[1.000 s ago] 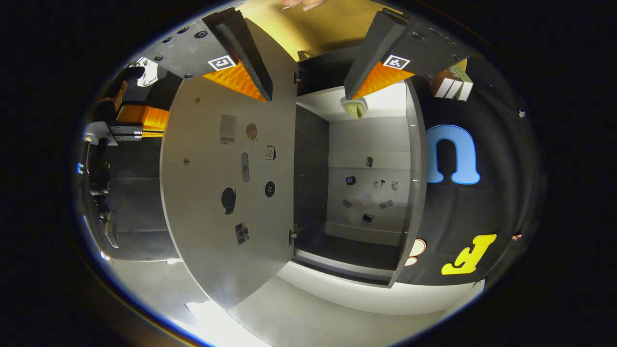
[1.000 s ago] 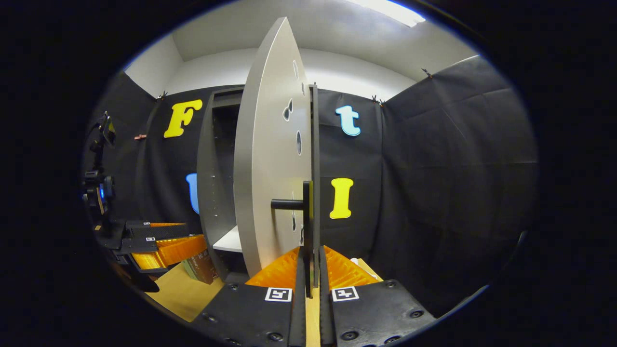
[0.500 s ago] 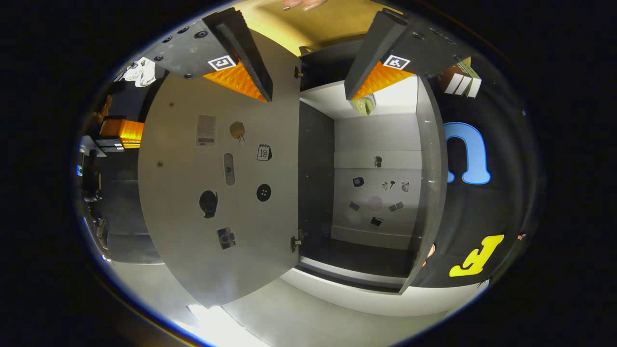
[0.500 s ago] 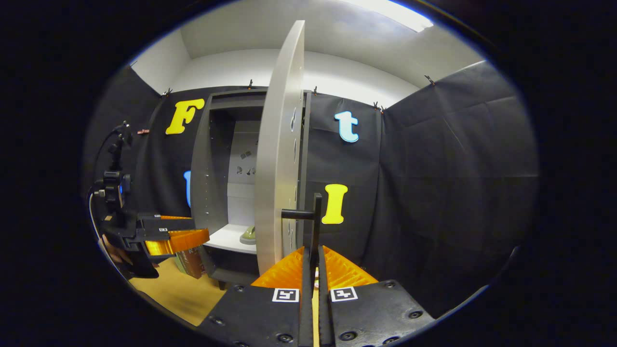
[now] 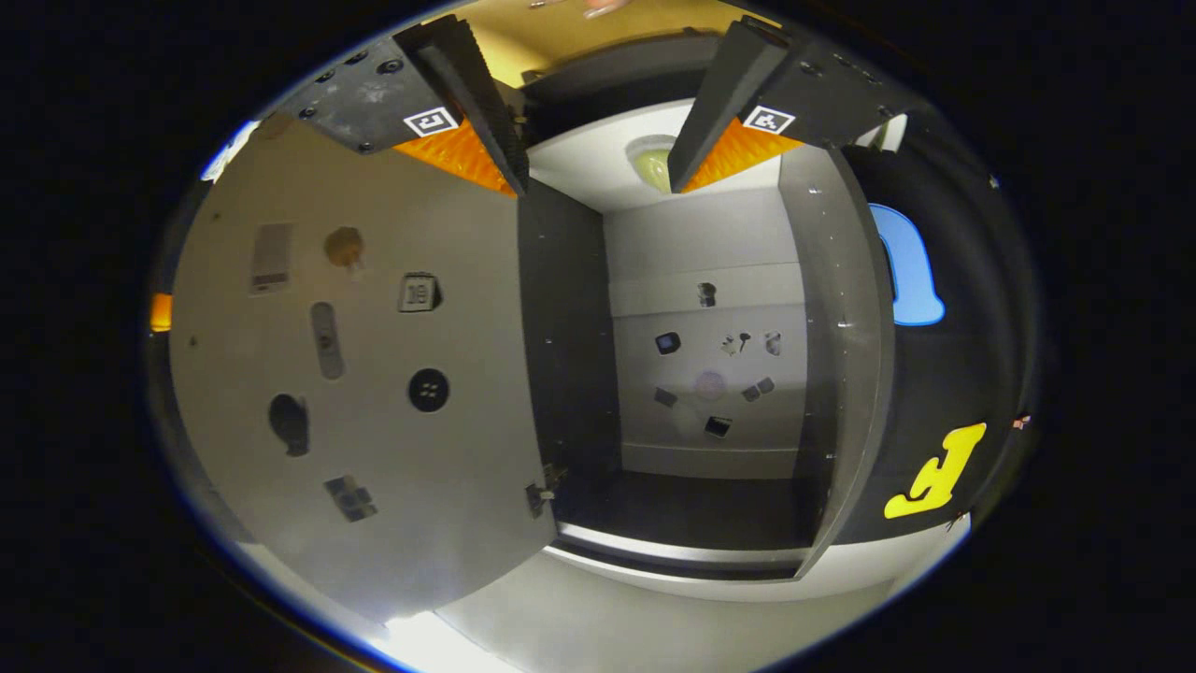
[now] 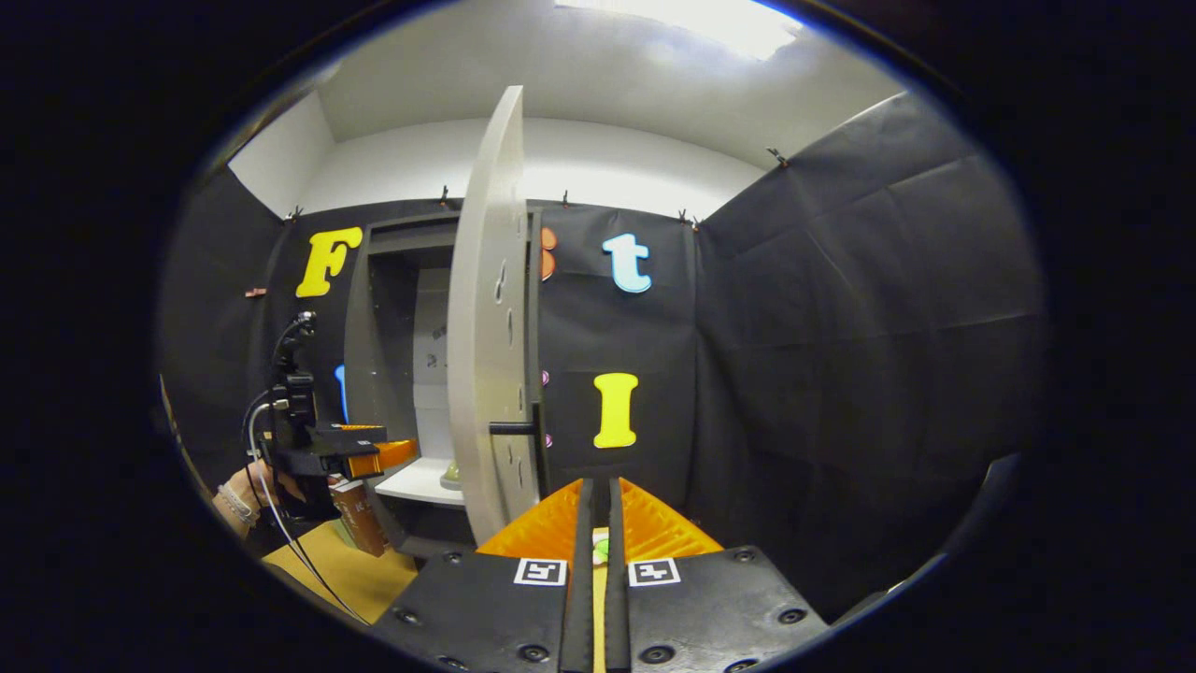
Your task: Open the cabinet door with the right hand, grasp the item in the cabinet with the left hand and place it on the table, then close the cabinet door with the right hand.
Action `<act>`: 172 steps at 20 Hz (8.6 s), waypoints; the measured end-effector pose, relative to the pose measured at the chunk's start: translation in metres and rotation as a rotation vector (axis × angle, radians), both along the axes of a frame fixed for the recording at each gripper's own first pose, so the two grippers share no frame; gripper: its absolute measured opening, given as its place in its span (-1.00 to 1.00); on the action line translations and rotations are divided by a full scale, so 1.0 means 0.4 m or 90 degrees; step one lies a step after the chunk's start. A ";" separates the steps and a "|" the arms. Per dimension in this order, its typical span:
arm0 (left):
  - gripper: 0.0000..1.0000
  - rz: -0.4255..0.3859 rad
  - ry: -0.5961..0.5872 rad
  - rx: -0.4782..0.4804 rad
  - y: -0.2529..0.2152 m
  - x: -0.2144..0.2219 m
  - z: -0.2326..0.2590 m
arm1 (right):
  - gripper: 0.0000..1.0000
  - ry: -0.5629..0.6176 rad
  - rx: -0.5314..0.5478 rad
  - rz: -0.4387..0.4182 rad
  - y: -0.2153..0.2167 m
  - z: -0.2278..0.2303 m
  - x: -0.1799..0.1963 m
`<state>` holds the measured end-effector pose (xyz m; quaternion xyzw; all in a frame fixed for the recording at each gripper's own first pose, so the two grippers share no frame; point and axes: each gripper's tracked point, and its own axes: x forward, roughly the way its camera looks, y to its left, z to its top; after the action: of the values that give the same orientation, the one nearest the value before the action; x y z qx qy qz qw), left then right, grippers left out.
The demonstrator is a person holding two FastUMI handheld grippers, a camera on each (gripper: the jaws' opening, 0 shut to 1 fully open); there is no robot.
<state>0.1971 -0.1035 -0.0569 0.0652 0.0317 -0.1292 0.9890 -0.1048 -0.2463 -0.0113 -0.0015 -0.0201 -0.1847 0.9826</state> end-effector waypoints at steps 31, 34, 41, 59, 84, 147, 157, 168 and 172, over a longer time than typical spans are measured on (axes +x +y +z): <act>-0.46 0.159 0.322 0.069 0.099 0.560 -0.360 | 0.94 0.082 0.000 -0.160 -0.437 -0.147 0.162; -0.51 0.173 0.319 0.066 0.097 0.555 -0.354 | 0.94 0.081 0.005 -0.144 -0.434 -0.150 0.181; -0.55 0.209 0.309 -0.004 0.105 0.444 -0.282 | 0.94 0.100 -0.032 -0.087 -0.421 -0.150 0.225; -0.55 0.245 0.337 -0.121 0.068 -0.346 -0.347 | 0.84 0.094 -0.015 0.047 -0.196 -0.107 0.053; -0.53 0.260 0.461 -0.105 -0.135 -0.532 -1.061 | 0.85 0.157 0.034 0.118 -0.238 -0.229 0.056; 0.87 0.100 0.005 -0.049 0.293 -0.537 0.012 | 0.85 0.036 0.093 0.488 0.621 -0.111 0.227; 0.89 0.078 -0.011 -0.072 0.190 -0.485 0.058 | 0.86 0.015 0.026 0.309 0.445 -0.081 0.269; 0.89 0.084 -0.019 -0.074 0.076 -0.439 0.048 | 0.95 0.017 0.062 0.286 0.381 -0.079 0.299; 0.89 0.107 -0.018 -0.070 0.085 -0.424 0.050 | 0.94 0.001 0.053 0.281 0.366 -0.059 0.304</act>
<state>0.0275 -0.0693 -0.0369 0.0097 0.0162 -0.0464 0.9987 0.0169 -0.0999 -0.0350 0.0436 -0.0115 0.0339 0.9984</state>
